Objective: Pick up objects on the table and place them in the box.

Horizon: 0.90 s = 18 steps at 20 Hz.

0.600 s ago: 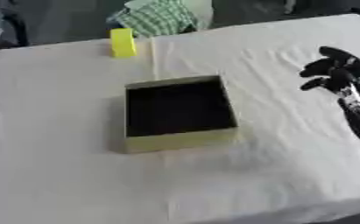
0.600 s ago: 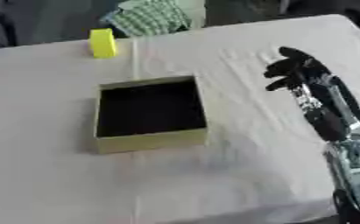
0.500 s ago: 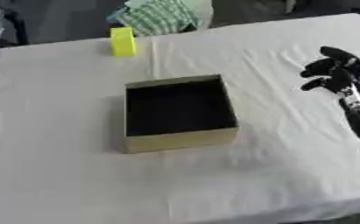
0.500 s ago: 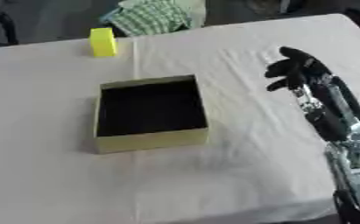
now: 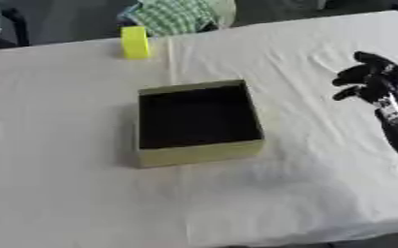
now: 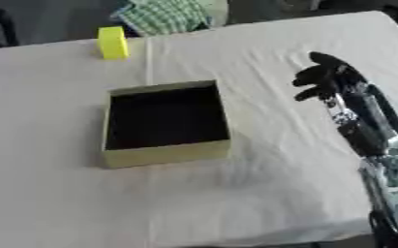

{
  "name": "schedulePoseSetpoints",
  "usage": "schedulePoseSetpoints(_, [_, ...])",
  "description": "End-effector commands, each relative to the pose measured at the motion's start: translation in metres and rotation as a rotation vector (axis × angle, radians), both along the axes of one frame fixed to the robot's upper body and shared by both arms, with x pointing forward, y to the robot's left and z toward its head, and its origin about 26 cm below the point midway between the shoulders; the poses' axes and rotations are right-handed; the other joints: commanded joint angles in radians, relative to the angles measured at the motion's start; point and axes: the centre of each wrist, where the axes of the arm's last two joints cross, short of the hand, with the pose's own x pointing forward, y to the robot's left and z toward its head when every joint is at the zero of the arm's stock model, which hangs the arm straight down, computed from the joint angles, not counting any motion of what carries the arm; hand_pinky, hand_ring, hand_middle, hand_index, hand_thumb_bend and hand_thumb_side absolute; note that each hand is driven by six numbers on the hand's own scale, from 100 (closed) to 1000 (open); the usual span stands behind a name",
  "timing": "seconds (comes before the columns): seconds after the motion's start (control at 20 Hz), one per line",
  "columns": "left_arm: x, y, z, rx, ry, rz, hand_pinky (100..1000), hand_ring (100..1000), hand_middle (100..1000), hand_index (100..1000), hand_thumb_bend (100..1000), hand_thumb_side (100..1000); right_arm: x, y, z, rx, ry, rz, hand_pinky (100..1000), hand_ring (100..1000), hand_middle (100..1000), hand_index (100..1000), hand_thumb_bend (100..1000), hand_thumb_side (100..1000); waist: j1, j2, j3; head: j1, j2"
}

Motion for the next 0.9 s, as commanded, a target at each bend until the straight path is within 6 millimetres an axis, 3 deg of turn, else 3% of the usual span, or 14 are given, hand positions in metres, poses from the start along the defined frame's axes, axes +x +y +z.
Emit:
schedulePoseSetpoints(0.05, [-0.007, 0.009, 0.028, 0.021, -0.071, 0.011, 922, 895, 935, 854, 314, 899, 0.000, 0.002, 0.010, -0.012, -0.035, 0.007, 609, 724, 679, 907, 100, 705, -0.001, -0.011, -0.001, -0.002, 0.000])
schedulePoseSetpoints(0.5, [-0.009, 0.010, 0.038, 0.034, -0.099, 0.009, 920, 895, 937, 855, 321, 895, 0.001, 0.003, 0.011, -0.017, -0.042, 0.007, 608, 723, 678, 907, 100, 712, 0.001, 0.021, -0.007, -0.009, -0.005])
schedulePoseSetpoints(0.9, [-0.014, 0.007, 0.067, 0.073, -0.173, 0.010, 917, 902, 936, 857, 328, 881, 0.002, 0.007, 0.015, -0.030, -0.059, 0.017, 607, 722, 676, 907, 100, 720, 0.008, 0.069, -0.031, -0.015, -0.036])
